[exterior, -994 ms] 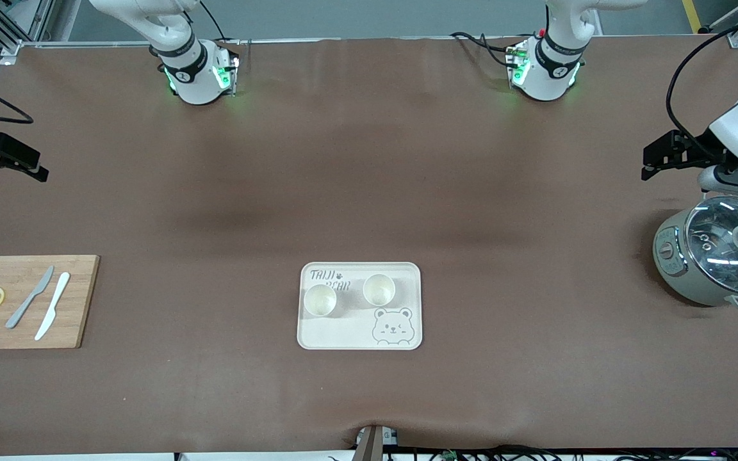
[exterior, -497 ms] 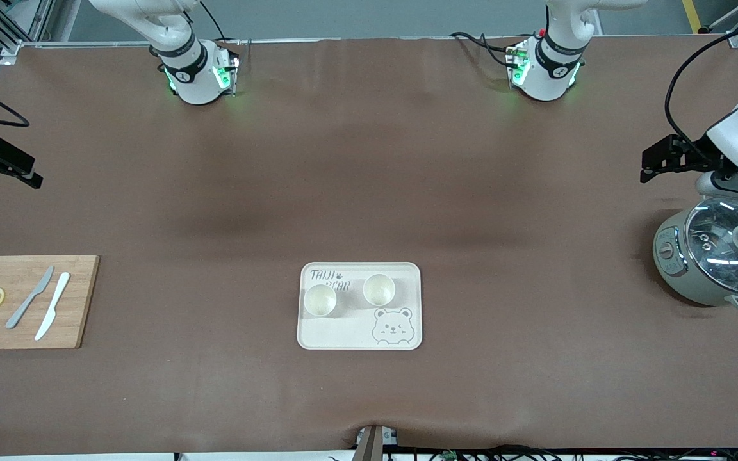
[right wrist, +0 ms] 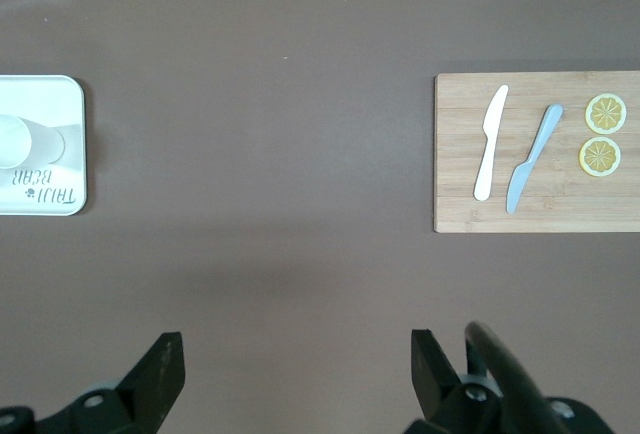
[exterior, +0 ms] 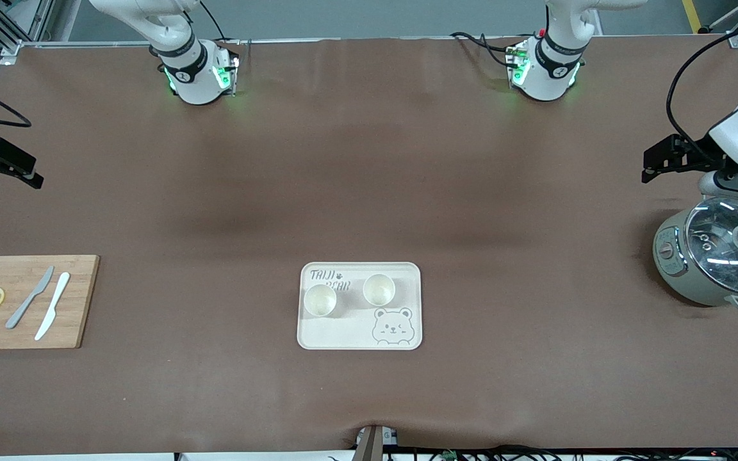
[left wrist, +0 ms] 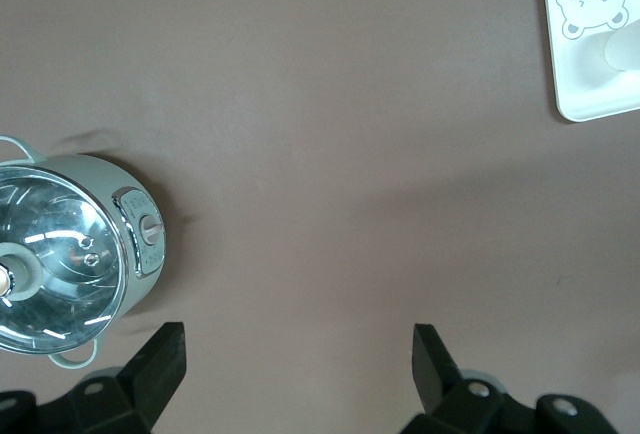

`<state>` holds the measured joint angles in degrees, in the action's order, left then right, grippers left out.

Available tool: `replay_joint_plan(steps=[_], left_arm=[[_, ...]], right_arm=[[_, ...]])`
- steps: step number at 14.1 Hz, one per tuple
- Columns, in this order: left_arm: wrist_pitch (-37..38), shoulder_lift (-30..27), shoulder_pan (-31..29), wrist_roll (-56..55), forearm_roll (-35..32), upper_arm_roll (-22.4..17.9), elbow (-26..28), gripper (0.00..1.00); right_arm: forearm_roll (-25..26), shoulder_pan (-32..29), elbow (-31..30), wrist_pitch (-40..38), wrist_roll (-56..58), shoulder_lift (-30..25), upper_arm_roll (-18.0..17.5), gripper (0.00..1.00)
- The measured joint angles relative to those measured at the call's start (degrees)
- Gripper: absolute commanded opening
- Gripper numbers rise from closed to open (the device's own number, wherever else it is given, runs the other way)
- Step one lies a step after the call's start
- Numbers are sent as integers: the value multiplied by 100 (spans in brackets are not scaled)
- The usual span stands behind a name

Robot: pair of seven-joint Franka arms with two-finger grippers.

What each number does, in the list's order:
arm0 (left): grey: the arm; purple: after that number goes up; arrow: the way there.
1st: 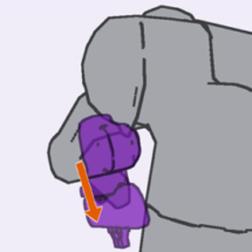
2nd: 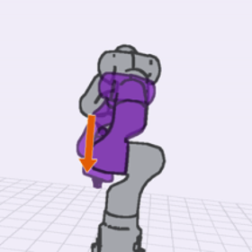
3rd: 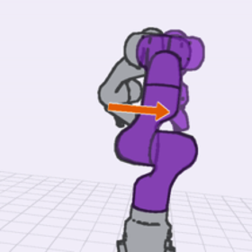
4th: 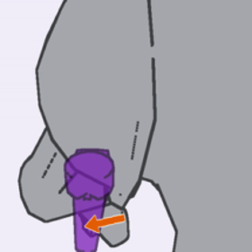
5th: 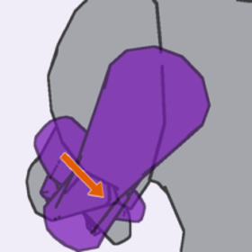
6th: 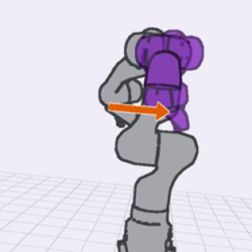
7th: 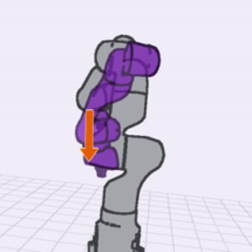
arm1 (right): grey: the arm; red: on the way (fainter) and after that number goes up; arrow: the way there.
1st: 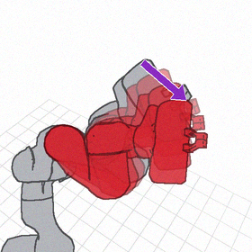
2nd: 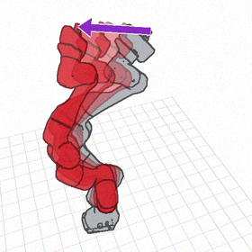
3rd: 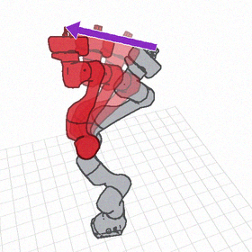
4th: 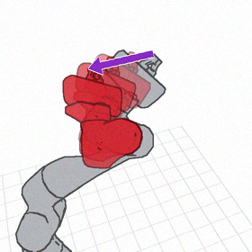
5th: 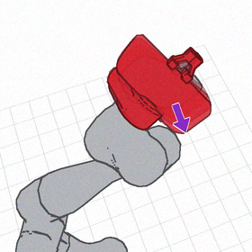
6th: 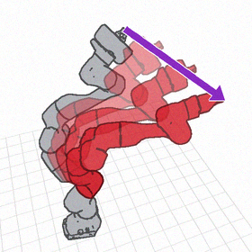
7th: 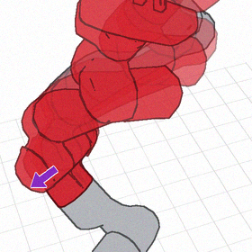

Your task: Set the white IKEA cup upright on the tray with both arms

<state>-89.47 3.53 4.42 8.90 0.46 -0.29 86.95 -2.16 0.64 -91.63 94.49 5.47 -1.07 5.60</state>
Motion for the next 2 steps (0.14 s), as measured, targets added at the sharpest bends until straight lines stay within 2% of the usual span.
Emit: replay_joint_plan(steps=[2], left_arm=[[3,0,0,-1,0,0,0,100]], right_arm=[[0,0,0,0,0,0,0,100]])
